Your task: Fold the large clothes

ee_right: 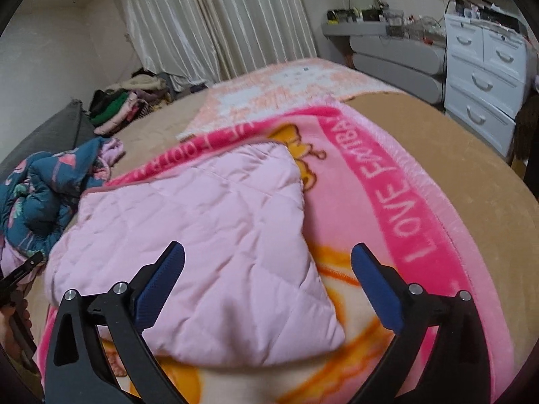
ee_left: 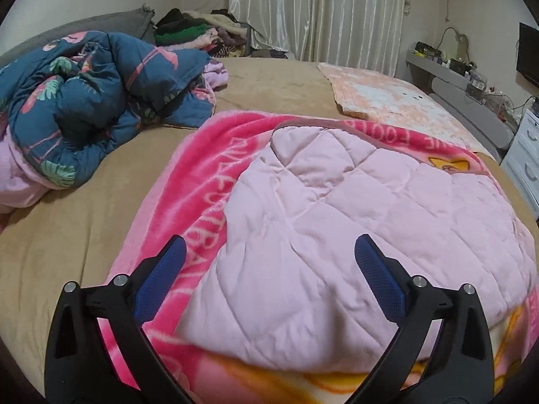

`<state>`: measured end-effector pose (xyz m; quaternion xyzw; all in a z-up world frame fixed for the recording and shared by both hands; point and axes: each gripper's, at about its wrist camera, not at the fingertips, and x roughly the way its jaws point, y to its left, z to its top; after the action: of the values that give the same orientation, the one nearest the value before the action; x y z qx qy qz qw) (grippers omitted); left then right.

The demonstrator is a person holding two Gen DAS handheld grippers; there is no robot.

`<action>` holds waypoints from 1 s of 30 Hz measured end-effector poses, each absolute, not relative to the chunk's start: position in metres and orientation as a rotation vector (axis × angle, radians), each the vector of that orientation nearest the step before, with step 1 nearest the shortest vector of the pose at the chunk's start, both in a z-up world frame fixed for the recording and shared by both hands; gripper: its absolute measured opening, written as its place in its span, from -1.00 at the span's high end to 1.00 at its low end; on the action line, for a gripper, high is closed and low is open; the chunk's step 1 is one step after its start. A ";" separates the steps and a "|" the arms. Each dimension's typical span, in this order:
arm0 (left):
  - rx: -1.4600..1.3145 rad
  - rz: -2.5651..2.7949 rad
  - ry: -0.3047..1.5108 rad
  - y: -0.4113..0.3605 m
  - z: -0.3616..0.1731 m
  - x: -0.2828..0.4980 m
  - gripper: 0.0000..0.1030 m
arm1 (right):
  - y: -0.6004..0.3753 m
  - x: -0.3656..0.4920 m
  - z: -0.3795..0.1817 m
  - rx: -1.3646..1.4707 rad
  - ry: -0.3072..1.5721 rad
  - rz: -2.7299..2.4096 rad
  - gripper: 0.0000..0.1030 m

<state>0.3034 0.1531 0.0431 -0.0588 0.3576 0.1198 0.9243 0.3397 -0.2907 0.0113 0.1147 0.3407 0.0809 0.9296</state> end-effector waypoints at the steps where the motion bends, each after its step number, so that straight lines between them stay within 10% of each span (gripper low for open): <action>1: -0.119 0.239 0.730 0.150 0.046 0.298 -0.82 | -0.290 0.335 0.015 0.232 0.691 0.169 -0.91; 30: -0.241 0.213 0.833 0.142 0.006 0.230 -0.82 | -0.290 0.261 -0.020 0.325 0.750 0.128 -0.92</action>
<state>0.2304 0.1424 0.0063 -0.1166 0.4026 0.1029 0.9020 0.2614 -0.2905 -0.0200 0.1579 0.3644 0.0624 0.9156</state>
